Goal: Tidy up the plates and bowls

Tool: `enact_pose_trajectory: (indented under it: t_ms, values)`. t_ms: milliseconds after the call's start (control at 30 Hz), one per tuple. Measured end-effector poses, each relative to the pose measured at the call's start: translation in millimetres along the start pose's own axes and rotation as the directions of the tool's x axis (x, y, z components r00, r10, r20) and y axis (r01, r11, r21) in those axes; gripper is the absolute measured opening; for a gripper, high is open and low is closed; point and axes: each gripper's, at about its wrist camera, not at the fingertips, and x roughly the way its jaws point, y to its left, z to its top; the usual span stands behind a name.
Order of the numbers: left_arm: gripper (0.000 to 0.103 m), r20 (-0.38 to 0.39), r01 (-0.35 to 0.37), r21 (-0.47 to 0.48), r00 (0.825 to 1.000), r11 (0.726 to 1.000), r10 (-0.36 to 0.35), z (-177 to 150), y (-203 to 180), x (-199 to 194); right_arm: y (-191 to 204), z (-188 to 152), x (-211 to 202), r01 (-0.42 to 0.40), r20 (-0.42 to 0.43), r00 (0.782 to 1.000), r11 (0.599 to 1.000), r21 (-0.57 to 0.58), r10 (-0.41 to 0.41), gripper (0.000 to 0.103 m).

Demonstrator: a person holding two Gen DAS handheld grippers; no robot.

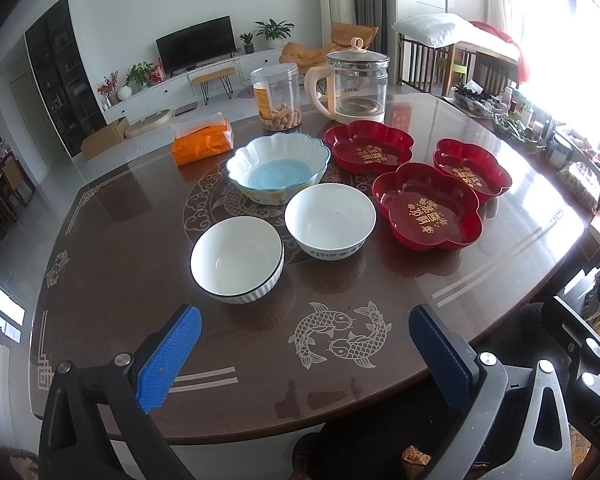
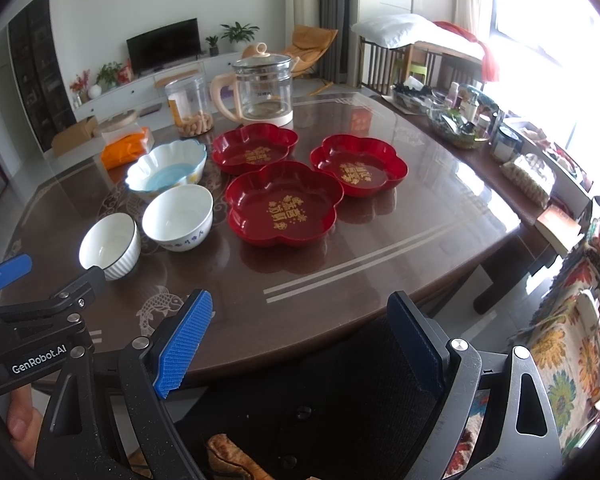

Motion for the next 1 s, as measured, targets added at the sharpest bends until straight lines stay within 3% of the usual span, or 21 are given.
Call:
enact_pose_trajectory:
  t_ms: [267,533,600,700,767,900,1000]
  values:
    - [0.103,-0.026,0.024,-0.016,0.999,1.000,-0.024,1.6,4.2,5.6,-3.7,-1.2,0.2,0.001,0.007,1.000,1.000,0.020,-0.001,0.091]
    - [0.103,-0.072,0.116,0.016,0.991,0.993,-0.115,9.9,-9.7,26.7,-36.7,4.3,-7.7,0.012,0.087,0.996,0.990,0.142,-0.025,0.091]
    - [0.103,-0.080,0.144,0.034,0.987,0.989,-0.141,16.5,-13.8,33.1,-49.1,4.6,-8.1,-0.024,0.118,0.993,0.984,0.179,0.003,0.091]
    - [0.103,-0.092,0.204,0.083,0.976,0.975,-0.196,33.9,-21.2,47.5,-67.1,6.2,-0.9,-0.169,0.164,0.977,0.963,0.212,0.135,0.091]
    - [0.103,-0.110,0.243,0.137,0.967,0.960,-0.229,49.3,-29.3,62.2,-77.4,5.3,8.5,-0.211,0.174,0.970,0.946,0.246,0.171,0.091]
    - [0.103,-0.138,0.252,0.219,0.964,0.943,-0.226,86.0,-48.6,100.7,-89.7,8.7,33.1,-0.232,0.124,0.971,0.936,0.264,0.206,0.091]
    - [0.103,-0.174,0.285,0.270,0.954,0.920,-0.244,117.6,-68.4,137.6,-92.1,18.5,63.8,-0.151,0.010,0.988,0.963,0.222,0.153,0.091]
